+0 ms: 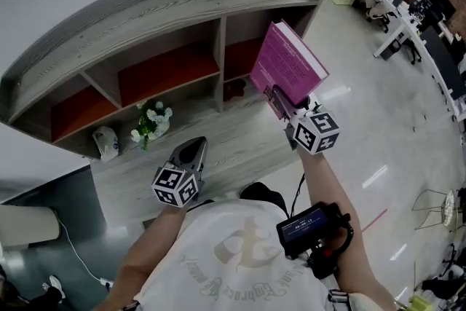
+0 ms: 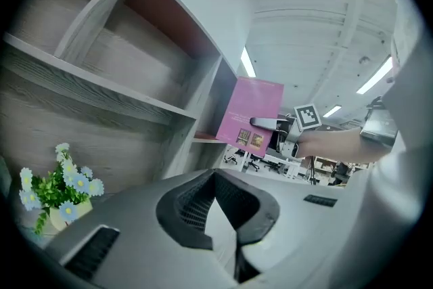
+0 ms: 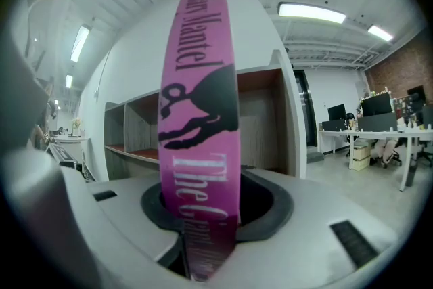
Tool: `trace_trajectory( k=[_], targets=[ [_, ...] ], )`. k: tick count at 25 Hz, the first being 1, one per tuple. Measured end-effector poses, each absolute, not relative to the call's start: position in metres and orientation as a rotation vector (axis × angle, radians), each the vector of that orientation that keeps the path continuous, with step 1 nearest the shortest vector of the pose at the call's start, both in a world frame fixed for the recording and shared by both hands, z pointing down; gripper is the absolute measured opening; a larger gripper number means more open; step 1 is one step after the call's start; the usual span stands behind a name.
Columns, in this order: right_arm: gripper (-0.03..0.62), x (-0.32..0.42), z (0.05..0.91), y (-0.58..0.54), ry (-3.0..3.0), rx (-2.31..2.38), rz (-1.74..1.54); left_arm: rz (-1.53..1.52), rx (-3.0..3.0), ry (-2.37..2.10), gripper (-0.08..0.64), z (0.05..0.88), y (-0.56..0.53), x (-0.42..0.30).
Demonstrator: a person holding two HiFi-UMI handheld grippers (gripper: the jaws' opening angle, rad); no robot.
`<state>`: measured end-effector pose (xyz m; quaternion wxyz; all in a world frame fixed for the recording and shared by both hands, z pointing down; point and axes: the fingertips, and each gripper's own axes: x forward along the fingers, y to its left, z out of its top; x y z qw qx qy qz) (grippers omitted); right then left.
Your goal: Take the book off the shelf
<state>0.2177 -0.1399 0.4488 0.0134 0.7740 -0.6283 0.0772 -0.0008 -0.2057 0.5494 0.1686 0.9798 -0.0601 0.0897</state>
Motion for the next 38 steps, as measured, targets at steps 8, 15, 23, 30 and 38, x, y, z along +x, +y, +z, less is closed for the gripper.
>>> trace_trajectory(
  k=[8, 15, 23, 30, 38],
  targets=[
    [0.149, 0.202, 0.456, -0.105, -2.027, 2.366, 0.226, 0.254, 2.791, -0.103, 0.002, 0.546, -0.19, 0.014],
    [0.149, 0.187, 0.483, -0.08, -2.062, 2.339, 0.281, 0.262, 2.801, -0.049, 0.002, 0.543, -0.18, 0.027],
    [0.147, 0.173, 0.516, -0.061, -2.08, 2.337, 0.364, 0.287, 2.807, -0.007, 0.002, 0.546, -0.173, 0.038],
    [0.147, 0.159, 0.537, -0.05, -2.085, 2.341, 0.418, 0.316, 2.807, 0.02, 0.002, 0.551, -0.17, 0.041],
    [0.147, 0.148, 0.553, -0.039, -2.069, 2.343, 0.475, 0.358, 2.791, 0.058, 0.002, 0.561, -0.157, 0.04]
  ],
)
